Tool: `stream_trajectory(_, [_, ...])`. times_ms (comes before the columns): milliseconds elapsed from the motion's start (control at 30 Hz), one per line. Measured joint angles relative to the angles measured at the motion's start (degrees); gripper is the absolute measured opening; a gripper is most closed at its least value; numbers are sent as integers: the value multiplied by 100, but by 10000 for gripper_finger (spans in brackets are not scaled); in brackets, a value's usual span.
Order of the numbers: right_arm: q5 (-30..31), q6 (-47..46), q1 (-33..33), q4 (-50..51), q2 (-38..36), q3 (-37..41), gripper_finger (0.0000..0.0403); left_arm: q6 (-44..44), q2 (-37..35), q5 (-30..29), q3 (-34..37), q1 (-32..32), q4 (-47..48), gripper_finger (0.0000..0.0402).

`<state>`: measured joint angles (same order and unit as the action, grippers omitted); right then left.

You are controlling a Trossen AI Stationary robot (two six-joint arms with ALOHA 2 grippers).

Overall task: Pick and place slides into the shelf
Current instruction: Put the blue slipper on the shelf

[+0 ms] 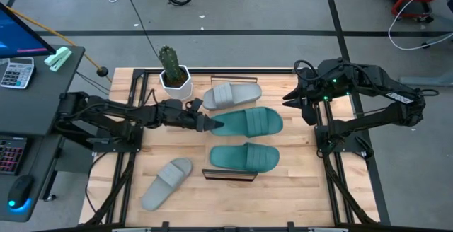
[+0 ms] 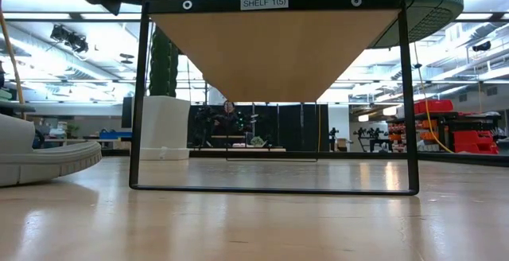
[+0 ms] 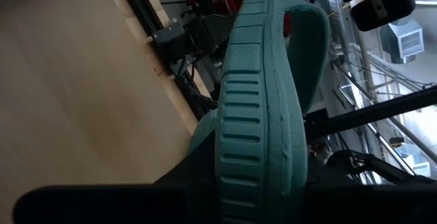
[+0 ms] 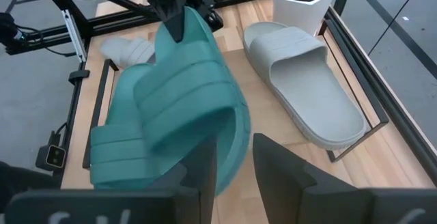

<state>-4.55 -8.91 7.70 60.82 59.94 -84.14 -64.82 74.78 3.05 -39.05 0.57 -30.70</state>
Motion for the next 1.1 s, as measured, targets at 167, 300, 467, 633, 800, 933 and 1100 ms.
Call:
stream_trajectory(167, [2, 0, 0, -1, 0, 0, 103, -9, 114, 131, 0, 3, -147, 83])
stream_trajectory(300, [2, 0, 0, 0, 2, 0, 103, -10, 109, 163, 0, 29, -193, 77])
stream_trajectory(467, [2, 0, 0, 0, 2, 0, 103, -54, 109, 167, 0, 44, -184, 85])
stream_trajectory(633, [2, -5, 0, 0, 2, 0, 103, -197, 109, 199, 0, 38, -157, 76])
stream_trajectory(800, [2, -7, -2, -2, 2, 0, 103, -314, 109, 185, -137, 4, 97, 78])
stream_trajectory(933, [2, -7, 0, 0, 2, 0, 103, 133, 108, 316, -1011, -47, 1456, 76])
stream_trajectory(1100, [2, -3, 0, 0, 2, 0, 103, 690, 101, 313, -2350, 19, 4145, 81])
